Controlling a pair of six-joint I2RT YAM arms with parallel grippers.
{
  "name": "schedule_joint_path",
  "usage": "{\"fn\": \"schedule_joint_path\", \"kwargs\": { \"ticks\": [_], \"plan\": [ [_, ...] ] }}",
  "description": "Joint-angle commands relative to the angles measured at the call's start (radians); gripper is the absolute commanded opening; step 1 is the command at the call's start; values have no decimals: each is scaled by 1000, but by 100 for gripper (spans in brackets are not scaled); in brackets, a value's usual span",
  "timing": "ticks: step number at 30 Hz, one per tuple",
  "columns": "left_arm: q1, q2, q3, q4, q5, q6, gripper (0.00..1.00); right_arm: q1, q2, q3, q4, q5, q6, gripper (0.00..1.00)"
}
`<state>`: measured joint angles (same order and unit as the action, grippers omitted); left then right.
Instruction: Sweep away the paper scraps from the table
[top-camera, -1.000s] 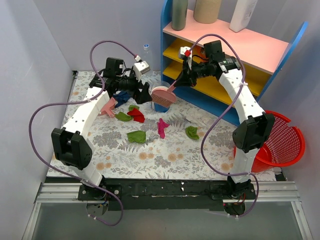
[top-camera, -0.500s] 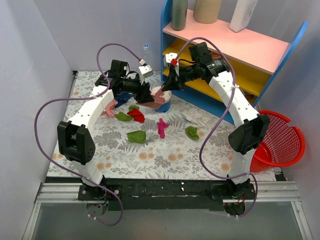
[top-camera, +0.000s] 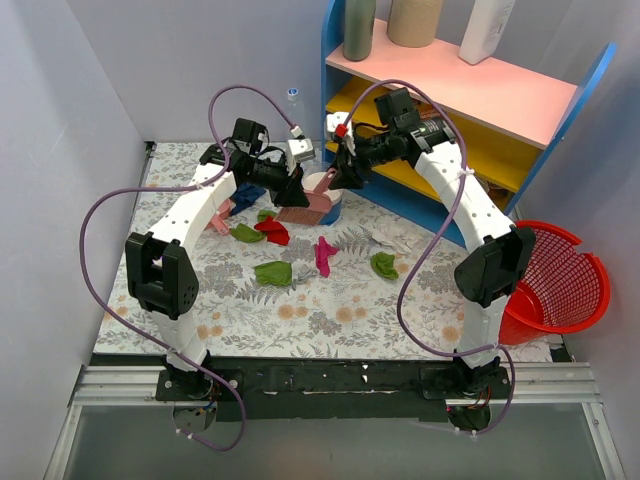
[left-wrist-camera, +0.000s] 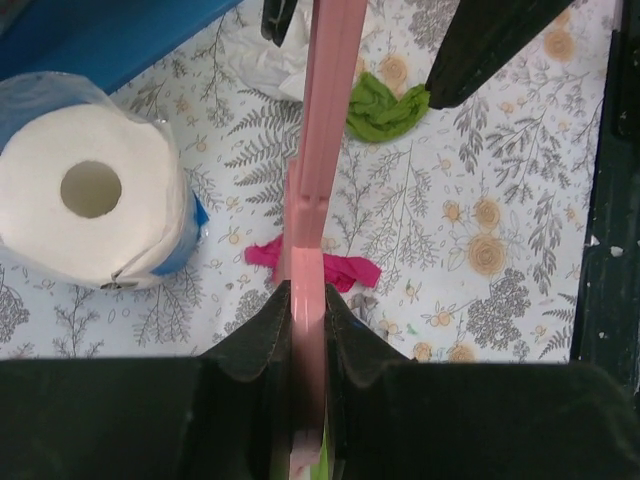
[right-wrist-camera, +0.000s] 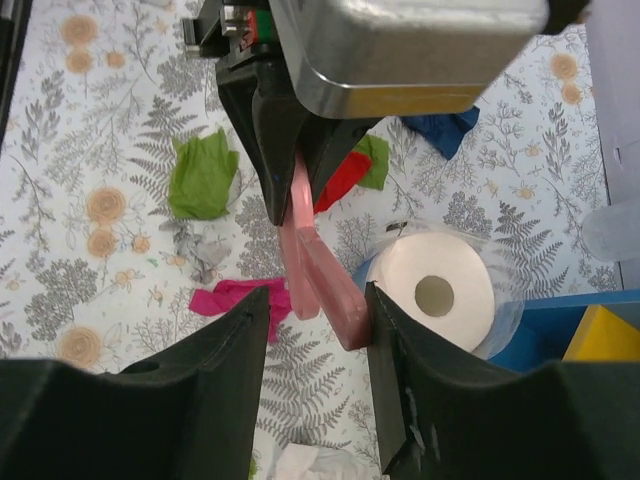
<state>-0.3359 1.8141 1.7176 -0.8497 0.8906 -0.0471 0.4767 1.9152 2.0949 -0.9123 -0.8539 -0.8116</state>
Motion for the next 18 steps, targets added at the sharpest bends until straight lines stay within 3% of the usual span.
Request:
{"fn": "schedule_joint_path", "kwargs": {
  "ticks": [1, 18],
  "plan": [
    [12, -16, 53, -43, -116, 108, 0, 28, 1, 31, -134, 41, -86, 50],
    [-35, -102, -38, 78, -133, 113, 0, 51, -13, -78, 19, 3, 98, 41]
  ]
}}
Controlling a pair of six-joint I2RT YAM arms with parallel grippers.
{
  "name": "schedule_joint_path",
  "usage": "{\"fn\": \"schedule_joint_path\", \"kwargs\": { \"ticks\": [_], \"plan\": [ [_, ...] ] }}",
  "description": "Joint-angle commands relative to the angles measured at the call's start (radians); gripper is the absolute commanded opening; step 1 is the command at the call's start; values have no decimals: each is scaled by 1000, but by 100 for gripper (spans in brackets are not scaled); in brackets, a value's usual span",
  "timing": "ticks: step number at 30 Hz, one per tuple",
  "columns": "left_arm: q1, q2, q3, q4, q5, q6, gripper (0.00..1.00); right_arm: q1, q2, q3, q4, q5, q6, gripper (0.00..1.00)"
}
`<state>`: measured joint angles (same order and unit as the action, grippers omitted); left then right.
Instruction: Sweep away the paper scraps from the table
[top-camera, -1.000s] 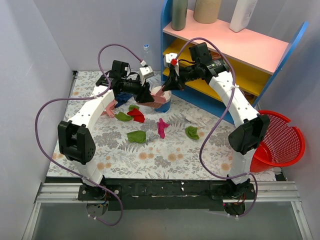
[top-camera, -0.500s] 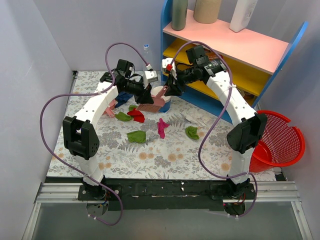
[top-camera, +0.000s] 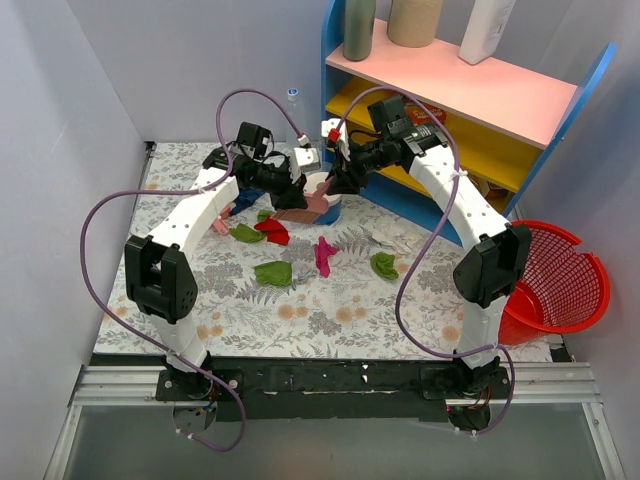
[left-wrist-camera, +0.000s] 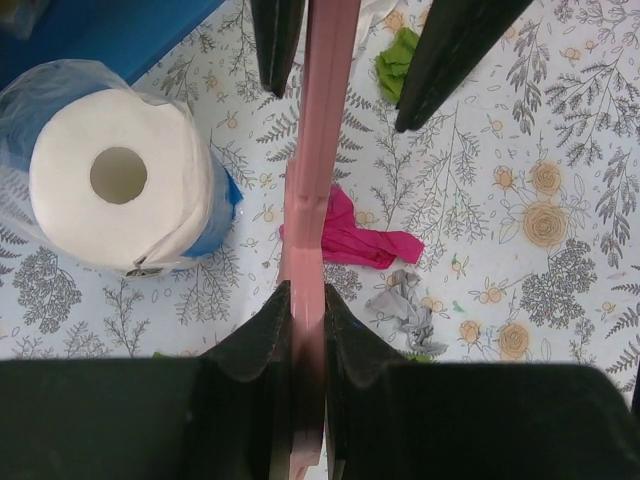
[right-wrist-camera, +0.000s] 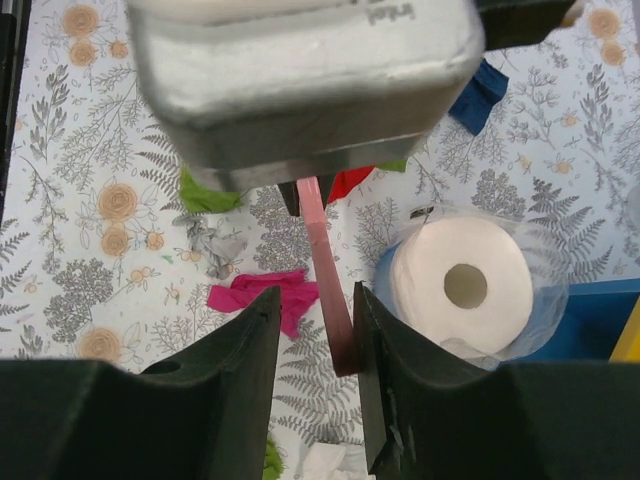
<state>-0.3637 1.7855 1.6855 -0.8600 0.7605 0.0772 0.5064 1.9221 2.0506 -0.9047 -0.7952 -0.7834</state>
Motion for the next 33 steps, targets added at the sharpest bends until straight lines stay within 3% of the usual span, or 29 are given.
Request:
{"fn": "schedule_joint_path", "kwargs": {
  "ticks": [1, 33],
  "plan": [
    [-6, -74, -7, 90, -3, -13, 0, 21, -20, -36, 13, -56, 70, 41],
    [-9, -115, -60, 156, -10, -54, 0, 29, 28, -41, 13, -47, 92, 33]
  ]
}}
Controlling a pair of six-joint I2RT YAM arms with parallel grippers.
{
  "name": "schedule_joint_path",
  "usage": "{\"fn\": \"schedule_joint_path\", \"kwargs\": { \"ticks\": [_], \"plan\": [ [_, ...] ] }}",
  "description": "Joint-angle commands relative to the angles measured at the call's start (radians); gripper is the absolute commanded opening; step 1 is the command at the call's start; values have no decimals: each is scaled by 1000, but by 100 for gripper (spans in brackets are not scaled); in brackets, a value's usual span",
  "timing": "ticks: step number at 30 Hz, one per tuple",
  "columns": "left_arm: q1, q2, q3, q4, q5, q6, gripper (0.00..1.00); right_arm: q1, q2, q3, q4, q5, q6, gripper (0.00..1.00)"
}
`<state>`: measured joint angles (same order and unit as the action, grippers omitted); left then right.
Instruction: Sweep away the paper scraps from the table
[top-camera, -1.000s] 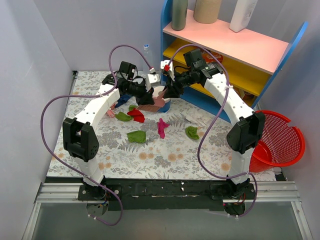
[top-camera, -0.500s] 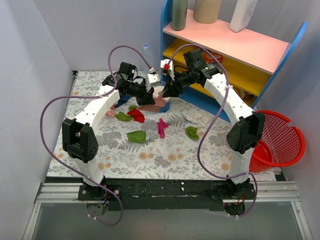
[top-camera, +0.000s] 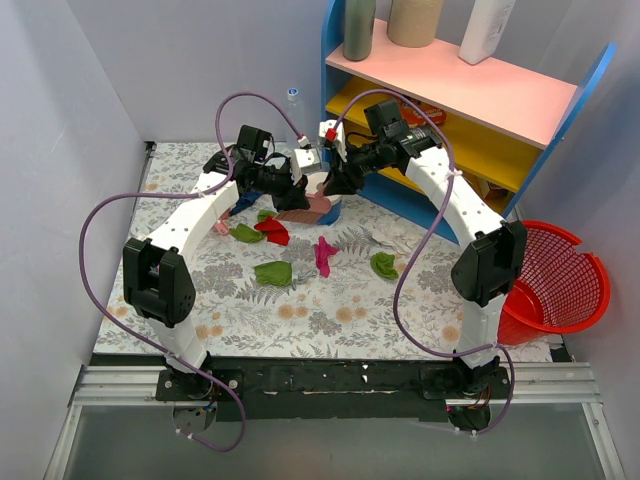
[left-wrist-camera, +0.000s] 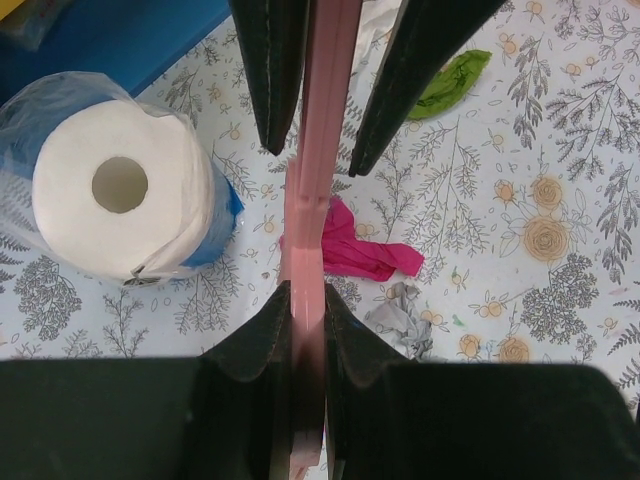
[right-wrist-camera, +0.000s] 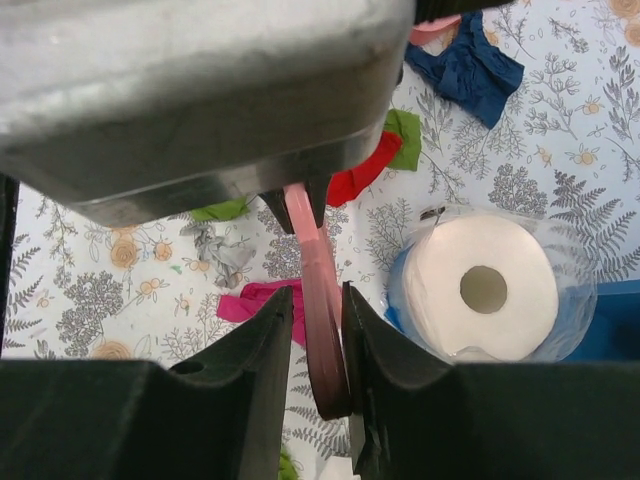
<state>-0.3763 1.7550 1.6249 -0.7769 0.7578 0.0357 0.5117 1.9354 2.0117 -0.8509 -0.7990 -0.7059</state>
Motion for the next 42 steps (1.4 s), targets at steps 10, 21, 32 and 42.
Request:
{"fn": "schedule_joint_path", "kwargs": {
  "ticks": [10, 21, 32, 42],
  "plan": [
    [5, -81, -13, 125, -55, -101, 24, 19, 14, -1, -16, -37, 61, 1],
    [71, -152, -134, 147, -716, -791, 59, -50, -131, -197, 99, 190, 275, 1],
    [355, -167, -247, -36, -822, -1092, 82, -48, -176, -245, 139, 150, 276, 1],
    [445, -16, -246, 13, -761, -1146, 81, -48, -162, -240, 145, 135, 290, 1]
  ]
}}
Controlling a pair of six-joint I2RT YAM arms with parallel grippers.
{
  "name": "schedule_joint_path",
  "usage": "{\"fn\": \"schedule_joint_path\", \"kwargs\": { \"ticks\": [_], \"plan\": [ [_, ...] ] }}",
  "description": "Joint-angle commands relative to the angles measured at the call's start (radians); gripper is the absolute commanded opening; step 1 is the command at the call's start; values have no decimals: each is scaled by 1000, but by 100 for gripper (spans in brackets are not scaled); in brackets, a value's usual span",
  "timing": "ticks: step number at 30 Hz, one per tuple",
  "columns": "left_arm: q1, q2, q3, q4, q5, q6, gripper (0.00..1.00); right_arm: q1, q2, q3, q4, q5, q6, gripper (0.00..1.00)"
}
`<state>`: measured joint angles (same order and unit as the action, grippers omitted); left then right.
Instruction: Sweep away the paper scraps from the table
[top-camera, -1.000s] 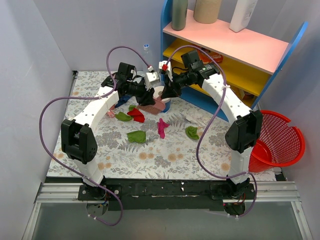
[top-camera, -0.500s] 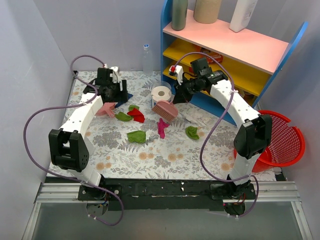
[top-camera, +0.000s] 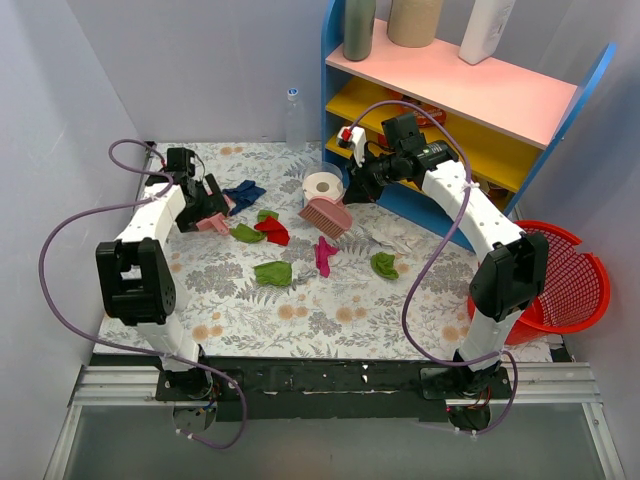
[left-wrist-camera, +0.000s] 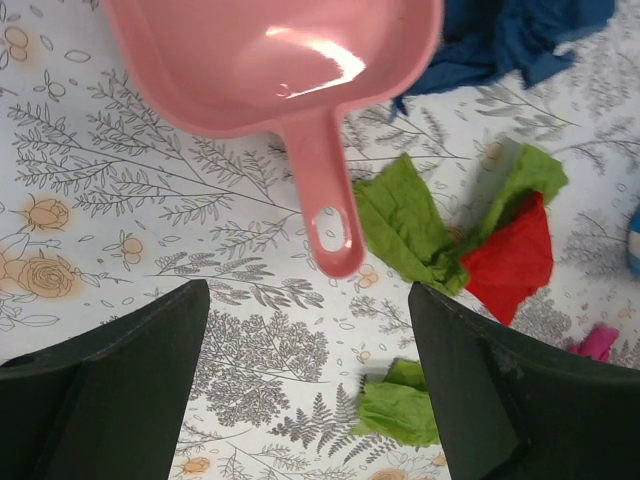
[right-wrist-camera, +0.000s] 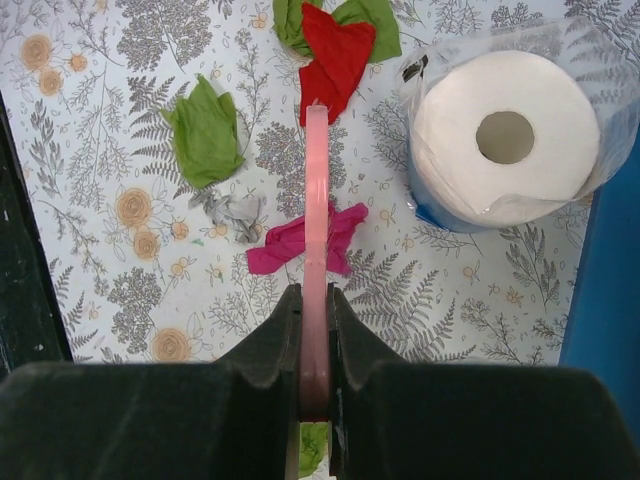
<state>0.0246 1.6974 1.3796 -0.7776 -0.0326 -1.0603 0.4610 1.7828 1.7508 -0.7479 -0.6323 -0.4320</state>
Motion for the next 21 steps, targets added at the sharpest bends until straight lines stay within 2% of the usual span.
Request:
{"fn": "schedule_joint_path", "kwargs": {
  "ticks": [1, 12, 16, 21],
  "plan": [
    [50, 60, 4, 15, 31, -49, 80, 2, -11, 19, 41, -33, 15, 1],
    [55, 228, 104, 74, 178, -66, 73, 2, -3, 3, 44, -23, 13, 1],
    [55, 278, 145, 66, 142, -53, 67, 2, 6, 9, 42, -15, 12, 1],
    [55, 285, 150, 43, 128, -44, 65, 2, 13, 15, 38, -10, 4, 1]
  ]
}}
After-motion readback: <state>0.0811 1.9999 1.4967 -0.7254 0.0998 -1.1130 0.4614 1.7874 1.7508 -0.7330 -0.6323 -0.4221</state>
